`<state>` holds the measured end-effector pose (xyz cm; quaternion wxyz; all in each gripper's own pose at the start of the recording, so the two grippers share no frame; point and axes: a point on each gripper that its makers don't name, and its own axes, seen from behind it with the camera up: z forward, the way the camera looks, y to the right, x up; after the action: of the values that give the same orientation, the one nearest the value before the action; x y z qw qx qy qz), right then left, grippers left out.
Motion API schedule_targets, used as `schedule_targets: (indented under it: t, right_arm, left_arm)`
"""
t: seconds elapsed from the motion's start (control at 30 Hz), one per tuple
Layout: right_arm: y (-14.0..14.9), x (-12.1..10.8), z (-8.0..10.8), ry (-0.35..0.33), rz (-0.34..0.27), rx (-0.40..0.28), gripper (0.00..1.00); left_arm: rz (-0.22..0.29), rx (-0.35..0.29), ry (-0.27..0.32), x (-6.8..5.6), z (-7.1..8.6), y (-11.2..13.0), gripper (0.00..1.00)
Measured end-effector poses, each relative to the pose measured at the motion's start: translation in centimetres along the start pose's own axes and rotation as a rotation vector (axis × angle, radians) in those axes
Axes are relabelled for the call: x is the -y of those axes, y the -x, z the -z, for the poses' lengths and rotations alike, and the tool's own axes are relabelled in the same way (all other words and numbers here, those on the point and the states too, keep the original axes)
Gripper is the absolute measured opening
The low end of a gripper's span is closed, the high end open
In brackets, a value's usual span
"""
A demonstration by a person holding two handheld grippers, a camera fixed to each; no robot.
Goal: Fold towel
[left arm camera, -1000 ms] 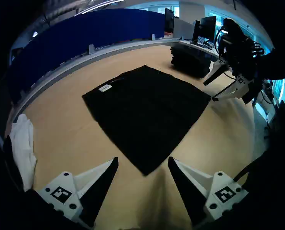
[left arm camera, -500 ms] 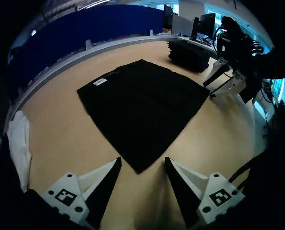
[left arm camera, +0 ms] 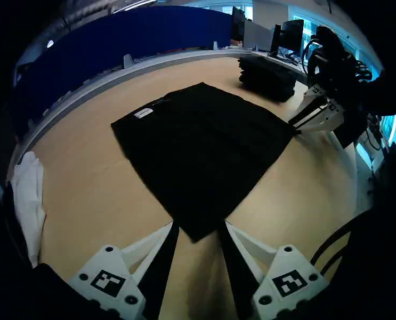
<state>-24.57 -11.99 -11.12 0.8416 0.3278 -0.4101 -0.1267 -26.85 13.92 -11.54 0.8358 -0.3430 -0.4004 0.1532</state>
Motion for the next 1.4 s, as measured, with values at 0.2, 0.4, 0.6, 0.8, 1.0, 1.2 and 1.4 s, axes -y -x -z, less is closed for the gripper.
schedule_targets:
  t: [0.2, 0.4, 0.6, 0.8, 1.0, 1.2, 1.4]
  right_arm:
    - [-0.1, 0.0, -0.1, -0.002, -0.012, 0.007, 0.21]
    - [0.0, -0.1, -0.1, 0.003, -0.018, 0.012, 0.16]
    - [-0.5, -0.3, 0.2, 0.009, -0.041, 0.002, 0.14]
    - [-1.1, -0.6, 0.7, 0.018, -0.053, -0.01, 0.14]
    - [-2.5, -0.7, 2.0, 0.03, -0.072, -0.038, 0.14]
    - [-4.8, -1.1, 4.1, 0.05, -0.088, -0.085, 0.14]
    - [-7.1, -1.1, 6.6, 0.054, -0.101, -0.125, 0.14]
  left_arm:
    - [-0.004, 0.004, -0.002, 0.0, 0.1, 0.0, 0.42]
    - [0.0, 0.007, -0.014, 0.1, 0.1, 0.0, 0.2]
    - [0.022, 0.007, -0.016, -0.2, -0.1, -0.4, 0.12]
    - [0.047, -0.002, -0.016, -0.3, 0.3, -1.2, 0.11]
    - [0.062, -0.014, -0.03, -0.1, 1.4, -2.5, 0.11]
    - [0.088, -0.035, -0.039, 0.1, 3.5, -4.7, 0.11]
    - [0.115, -0.046, -0.046, 0.2, 5.9, -6.7, 0.11]
